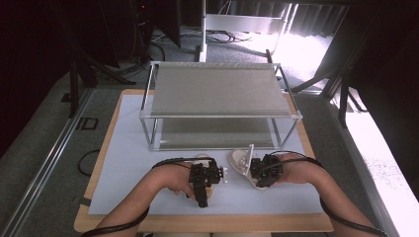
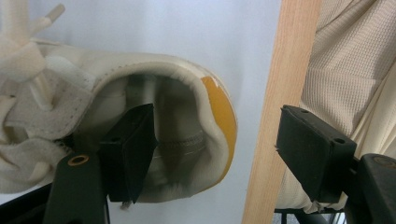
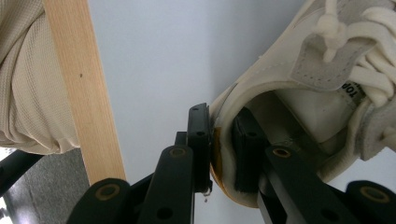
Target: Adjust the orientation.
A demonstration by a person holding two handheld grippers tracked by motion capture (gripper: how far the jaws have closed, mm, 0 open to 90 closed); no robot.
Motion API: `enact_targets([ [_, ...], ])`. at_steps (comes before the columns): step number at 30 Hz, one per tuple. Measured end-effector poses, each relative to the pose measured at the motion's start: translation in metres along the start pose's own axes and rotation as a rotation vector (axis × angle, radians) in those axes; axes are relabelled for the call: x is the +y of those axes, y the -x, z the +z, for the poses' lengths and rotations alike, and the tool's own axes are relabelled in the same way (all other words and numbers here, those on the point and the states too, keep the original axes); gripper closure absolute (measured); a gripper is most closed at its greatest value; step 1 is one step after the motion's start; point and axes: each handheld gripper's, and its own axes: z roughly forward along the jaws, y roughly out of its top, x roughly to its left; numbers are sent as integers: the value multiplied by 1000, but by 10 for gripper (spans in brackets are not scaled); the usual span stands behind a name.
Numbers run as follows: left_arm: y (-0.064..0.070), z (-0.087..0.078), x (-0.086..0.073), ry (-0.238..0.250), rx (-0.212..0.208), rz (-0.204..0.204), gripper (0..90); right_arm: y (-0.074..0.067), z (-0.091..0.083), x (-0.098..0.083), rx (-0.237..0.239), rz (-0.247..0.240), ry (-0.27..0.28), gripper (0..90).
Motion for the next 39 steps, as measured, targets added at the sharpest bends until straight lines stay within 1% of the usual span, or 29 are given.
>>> enact_targets([
  [2,0,0,0,-2,1,2,281,1,-2,-2,-1,9,3,796],
  [3,0,0,1,-4,3,6,281,1,-5,-8,-6,21,-3,797],
  [5,0,0,1,-4,3,6,281,1,-6,-11,-7,28,-8,797],
  [6,0,-2,2,0,6,11,281,0,-9,-20,-11,51,-11,798],
  [8,1,-3,2,4,8,10,281,-1,-10,-29,-14,83,-3,797],
  [9,1,-3,2,4,8,10,281,-1,-10,-29,-14,83,-3,797],
  [10,1,-3,2,6,8,8,281,-2,-9,-34,-14,100,2,798],
  [11,1,-3,2,9,7,8,281,-4,-9,-40,-12,134,26,795],
  [12,1,-3,1,5,8,9,281,-6,-9,-43,-4,154,46,794],
  [15,1,-3,-1,4,11,5,281,-14,-9,-41,26,159,76,790],
  [16,1,-3,-1,4,11,5,281,-14,-9,-41,26,159,76,790],
  [17,1,-3,-1,4,11,5,281,-16,-9,-39,27,155,79,790],
  [18,1,-3,-2,7,9,0,281,-18,-8,-29,40,148,82,779],
  [19,1,-3,-2,11,11,0,282,-18,-7,-24,39,156,84,771],
  [20,1,-3,-2,11,11,0,281,-18,-7,-24,39,156,84,771],
  [21,1,-3,-2,11,7,1,281,-20,-4,-14,43,141,73,732],
  [22,1,-3,-2,11,7,1,282,-20,-4,-14,43,141,73,732],
  [23,2,-2,-2,13,6,-1,281,-23,-4,-6,67,113,104,659],
  [24,2,-2,-2,13,6,-1,281,-27,-4,-4,66,71,113,599],
  [26,1,-2,-2,12,8,4,281,-29,-9,-2,93,37,166,579],
  [28,1,-2,-2,14,7,8,282,-29,-11,-3,93,25,173,565],
  [30,1,-2,-1,15,9,11,282,-30,-13,-5,68,-1,138,553],
  [31,1,-2,-1,18,8,9,282,-29,-11,-7,66,-23,91,553],
  [32,1,-2,-1,18,8,9,282,-28,-9,-6,66,-30,72,554],
  [35,1,-1,-1,23,6,7,282,-27,-3,-5,77,-46,51,559],
  [36,1,-1,-2,23,4,3,282,-27,-3,-5,77,-46,51,585],
  [37,0,0,-3,26,4,3,282,-28,10,1,59,-93,1,663],
  [38,0,0,-3,26,4,3,282,-28,10,1,59,-93,1,663],
  [39,0,0,-3,25,3,-1,282,-28,13,2,79,-87,-8,676],
])
